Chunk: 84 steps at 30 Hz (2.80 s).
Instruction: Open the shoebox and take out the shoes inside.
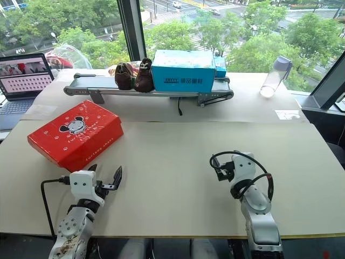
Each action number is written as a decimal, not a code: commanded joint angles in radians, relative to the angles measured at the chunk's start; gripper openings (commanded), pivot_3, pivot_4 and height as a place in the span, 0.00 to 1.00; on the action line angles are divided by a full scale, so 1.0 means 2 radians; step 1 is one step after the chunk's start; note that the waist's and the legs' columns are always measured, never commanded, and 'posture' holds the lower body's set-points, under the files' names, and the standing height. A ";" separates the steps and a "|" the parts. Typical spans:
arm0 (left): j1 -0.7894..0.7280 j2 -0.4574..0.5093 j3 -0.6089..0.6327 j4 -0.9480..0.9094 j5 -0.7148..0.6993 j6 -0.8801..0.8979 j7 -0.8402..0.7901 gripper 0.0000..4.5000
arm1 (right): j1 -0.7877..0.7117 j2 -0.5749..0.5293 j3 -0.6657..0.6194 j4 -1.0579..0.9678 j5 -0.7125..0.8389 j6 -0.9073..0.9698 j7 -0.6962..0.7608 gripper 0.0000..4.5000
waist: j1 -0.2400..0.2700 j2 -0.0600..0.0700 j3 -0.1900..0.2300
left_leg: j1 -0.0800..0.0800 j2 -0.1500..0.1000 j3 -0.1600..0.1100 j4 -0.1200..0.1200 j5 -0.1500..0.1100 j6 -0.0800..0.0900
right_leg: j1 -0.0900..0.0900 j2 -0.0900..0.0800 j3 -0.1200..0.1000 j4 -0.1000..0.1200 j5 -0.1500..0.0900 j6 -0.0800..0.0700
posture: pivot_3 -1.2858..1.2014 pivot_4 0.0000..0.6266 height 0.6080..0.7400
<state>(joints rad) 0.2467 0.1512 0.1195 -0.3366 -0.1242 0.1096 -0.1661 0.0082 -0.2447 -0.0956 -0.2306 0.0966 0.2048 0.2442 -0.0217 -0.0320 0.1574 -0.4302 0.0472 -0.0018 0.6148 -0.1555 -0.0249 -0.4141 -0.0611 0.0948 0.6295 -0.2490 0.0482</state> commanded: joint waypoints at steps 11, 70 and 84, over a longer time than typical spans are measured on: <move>-0.119 0.053 -0.028 -0.101 -0.118 0.081 -0.095 1.00 | -0.088 -0.043 -0.045 0.001 0.025 -0.001 0.011 0.98 | 0.000 0.000 0.000 | 0.000 0.000 0.000 0.001 0.000 0.000 | 0.000 0.001 0.000 0.000 0.002 0.000 | 0.52 0.24 1.00; -0.556 0.405 0.016 0.821 0.092 -0.211 -0.396 0.01 | -0.285 -0.177 0.021 -0.043 0.189 0.245 0.248 0.02 | 0.004 -0.004 0.007 | -0.005 0.001 0.000 0.002 0.002 -0.002 | -0.007 0.002 -0.002 0.008 0.003 0.001 | 0.52 0.24 1.00; -0.346 0.325 0.045 0.385 -0.079 -0.041 -0.535 0.01 | -0.316 -0.162 0.050 0.012 0.169 0.212 0.266 0.02 | -0.001 -0.004 0.007 | -0.006 0.002 0.000 0.007 0.002 -0.002 | -0.006 0.002 -0.001 0.009 0.005 0.000 | 0.52 0.24 1.00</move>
<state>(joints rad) -0.4596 0.7784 0.1694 0.5382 -0.2411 -0.0276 -1.2667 -0.5883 -0.5692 0.0051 -0.2036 0.4437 0.6714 0.7640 -0.0237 -0.0408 0.1708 -0.4412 0.0512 -0.0026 0.6286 -0.1523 -0.0280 -0.4250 -0.0573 0.0925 0.6480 -0.2397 0.0493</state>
